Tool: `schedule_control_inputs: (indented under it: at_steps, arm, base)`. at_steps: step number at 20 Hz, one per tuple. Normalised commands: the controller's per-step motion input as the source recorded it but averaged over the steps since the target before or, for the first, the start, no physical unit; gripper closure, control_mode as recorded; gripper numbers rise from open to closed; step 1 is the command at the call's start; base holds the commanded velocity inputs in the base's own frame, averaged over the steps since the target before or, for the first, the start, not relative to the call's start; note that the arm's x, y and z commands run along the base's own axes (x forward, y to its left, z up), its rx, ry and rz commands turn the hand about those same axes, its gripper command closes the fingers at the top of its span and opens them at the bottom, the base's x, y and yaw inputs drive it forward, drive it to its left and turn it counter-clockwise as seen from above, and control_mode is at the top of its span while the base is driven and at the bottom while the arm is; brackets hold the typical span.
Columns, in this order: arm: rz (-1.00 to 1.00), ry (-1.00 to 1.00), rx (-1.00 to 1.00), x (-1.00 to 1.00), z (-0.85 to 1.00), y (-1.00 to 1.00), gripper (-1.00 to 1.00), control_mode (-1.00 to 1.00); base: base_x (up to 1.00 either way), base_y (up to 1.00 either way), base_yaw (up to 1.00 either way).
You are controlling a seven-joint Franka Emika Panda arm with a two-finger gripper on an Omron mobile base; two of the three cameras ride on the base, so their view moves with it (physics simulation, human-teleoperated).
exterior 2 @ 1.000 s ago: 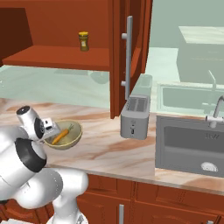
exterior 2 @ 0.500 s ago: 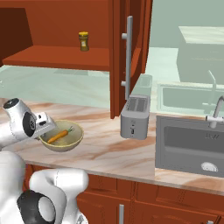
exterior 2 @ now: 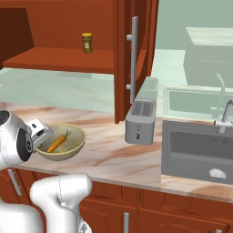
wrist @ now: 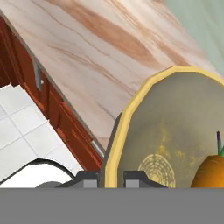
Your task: Pick the carrot from the cabinet and place it in the bowl. Then pick the bowl and place it in the sink. Then turn on the sink facuet.
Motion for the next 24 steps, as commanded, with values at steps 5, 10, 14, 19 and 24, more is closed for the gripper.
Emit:
schedule_control_inputs:
  at_steps: [5, 10, 14, 19, 24]
  arm:
    - [0.32, -0.05, 0.0, -0.5, 0.93, -0.12, 1.0, -1.0]
    - [0.18, -0.11, 0.0, -0.59, 0.82, -0.24, 1.0, -1.0]
    - [0.03, -0.2, 0.0, -0.43, 0.41, -0.33, 1.0, -1.0]
    - [0.0, -0.04, 0.0, -0.04, 0.01, -0.04, 1.0, -1.0]
    - [0.0, 0.0, 0.0, 0.0, 0.0, 0.0, 1.0, -1.0]
  base:
    - [0.0, 0.0, 0.0]
    - [0.0, 0.0, 0.0]
    - [0.0, 0.0, 0.0]
    - [0.0, 0.0, 0.0]
    - [0.0, 0.0, 0.0]
